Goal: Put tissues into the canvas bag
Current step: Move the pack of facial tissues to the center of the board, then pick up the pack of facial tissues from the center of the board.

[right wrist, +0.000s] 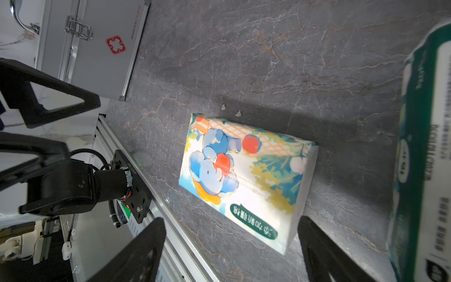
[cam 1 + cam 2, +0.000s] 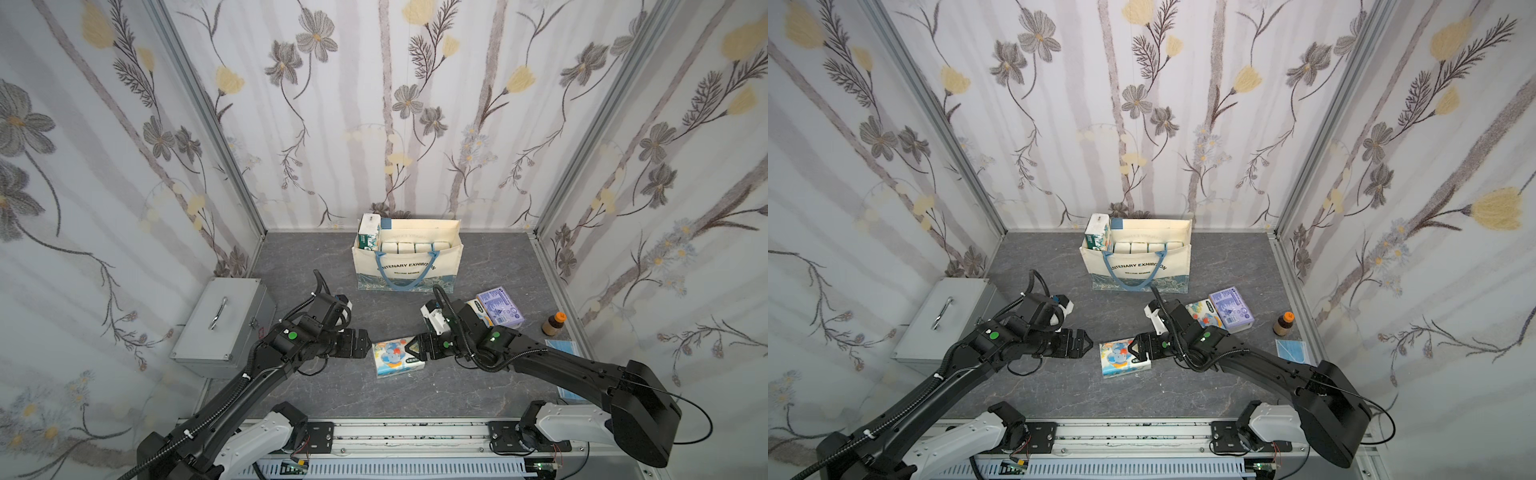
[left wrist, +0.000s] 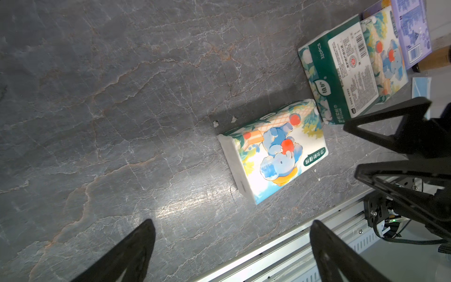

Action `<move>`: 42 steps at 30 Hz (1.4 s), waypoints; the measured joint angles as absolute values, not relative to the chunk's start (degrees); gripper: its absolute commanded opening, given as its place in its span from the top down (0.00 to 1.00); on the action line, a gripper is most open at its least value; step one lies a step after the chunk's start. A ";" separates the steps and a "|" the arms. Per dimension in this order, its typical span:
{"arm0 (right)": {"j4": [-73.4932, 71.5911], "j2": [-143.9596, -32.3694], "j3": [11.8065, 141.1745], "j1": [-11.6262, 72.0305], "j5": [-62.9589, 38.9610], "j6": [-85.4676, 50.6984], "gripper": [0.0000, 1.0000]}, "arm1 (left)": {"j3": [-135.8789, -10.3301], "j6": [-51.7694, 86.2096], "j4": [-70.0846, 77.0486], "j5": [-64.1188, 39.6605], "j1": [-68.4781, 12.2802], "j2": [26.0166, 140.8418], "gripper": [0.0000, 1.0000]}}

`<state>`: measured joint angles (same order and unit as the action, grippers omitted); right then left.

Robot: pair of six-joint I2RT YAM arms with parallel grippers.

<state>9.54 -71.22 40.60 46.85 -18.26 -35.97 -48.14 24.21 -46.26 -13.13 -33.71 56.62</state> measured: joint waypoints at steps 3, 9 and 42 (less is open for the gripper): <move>9.78 -68.12 38.72 44.84 -17.67 -35.97 0.14 | -45.71 26.89 -42.72 -13.74 -35.07 58.48 0.01; 10.96 -64.36 34.87 41.30 -17.65 -35.94 0.14 | -39.05 33.45 -30.35 -15.94 -35.86 60.05 0.25; 10.11 -64.07 30.83 40.16 -21.28 -37.01 0.14 | -28.51 38.76 -7.22 -20.12 -35.90 71.24 0.59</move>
<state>10.11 -64.07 30.83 40.16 -21.28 -37.01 -28.51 38.76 -7.22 -20.12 -35.90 71.24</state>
